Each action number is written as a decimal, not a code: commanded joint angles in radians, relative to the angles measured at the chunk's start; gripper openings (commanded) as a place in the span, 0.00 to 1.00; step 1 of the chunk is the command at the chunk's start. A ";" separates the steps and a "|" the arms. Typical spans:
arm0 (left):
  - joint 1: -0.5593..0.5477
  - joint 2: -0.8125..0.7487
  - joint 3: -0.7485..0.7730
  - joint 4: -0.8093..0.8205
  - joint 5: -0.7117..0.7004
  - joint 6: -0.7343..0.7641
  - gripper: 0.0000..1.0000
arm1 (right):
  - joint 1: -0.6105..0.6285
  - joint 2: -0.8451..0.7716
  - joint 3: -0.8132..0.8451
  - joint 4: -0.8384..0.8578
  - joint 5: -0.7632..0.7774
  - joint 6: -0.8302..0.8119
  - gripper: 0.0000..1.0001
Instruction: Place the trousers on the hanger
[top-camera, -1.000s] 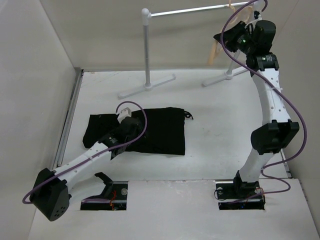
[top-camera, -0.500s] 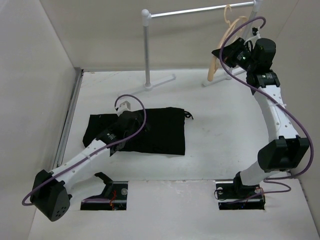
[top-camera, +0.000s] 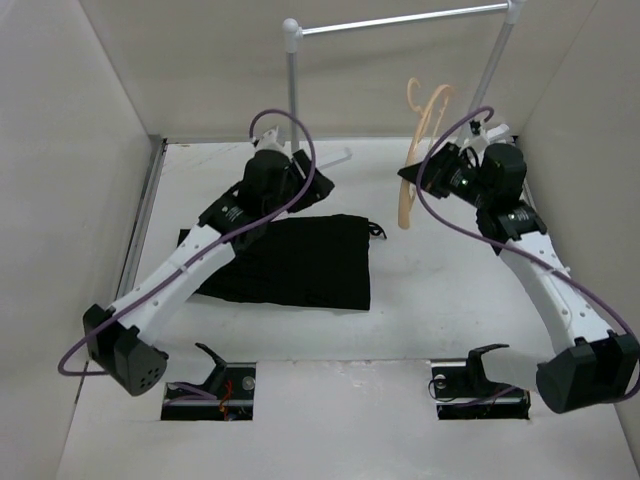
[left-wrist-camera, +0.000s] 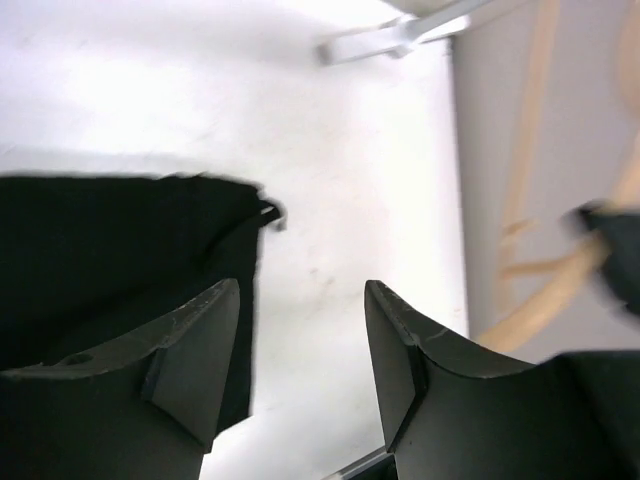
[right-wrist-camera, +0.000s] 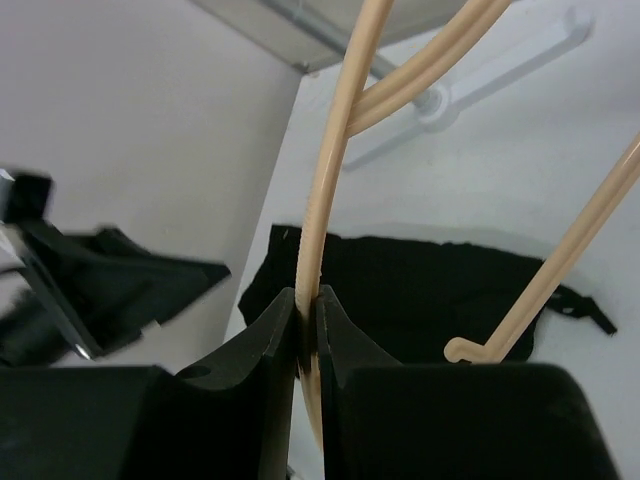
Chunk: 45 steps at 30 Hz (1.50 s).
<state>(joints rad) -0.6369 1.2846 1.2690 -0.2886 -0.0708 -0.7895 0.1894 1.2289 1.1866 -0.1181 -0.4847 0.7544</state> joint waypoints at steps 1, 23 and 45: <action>-0.056 0.086 0.173 -0.047 0.025 0.071 0.50 | 0.060 -0.089 -0.128 0.067 0.055 -0.044 0.17; -0.292 0.509 0.431 -0.080 -0.036 0.147 0.46 | 0.351 -0.376 -0.550 0.000 0.250 0.003 0.15; -0.350 0.349 -0.075 0.318 -0.230 -0.083 0.01 | 0.236 -0.415 -0.622 -0.114 0.258 0.036 0.15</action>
<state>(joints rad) -0.9764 1.7123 1.2396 -0.1120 -0.2420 -0.8211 0.4236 0.7479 0.5613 -0.2752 -0.2409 0.7887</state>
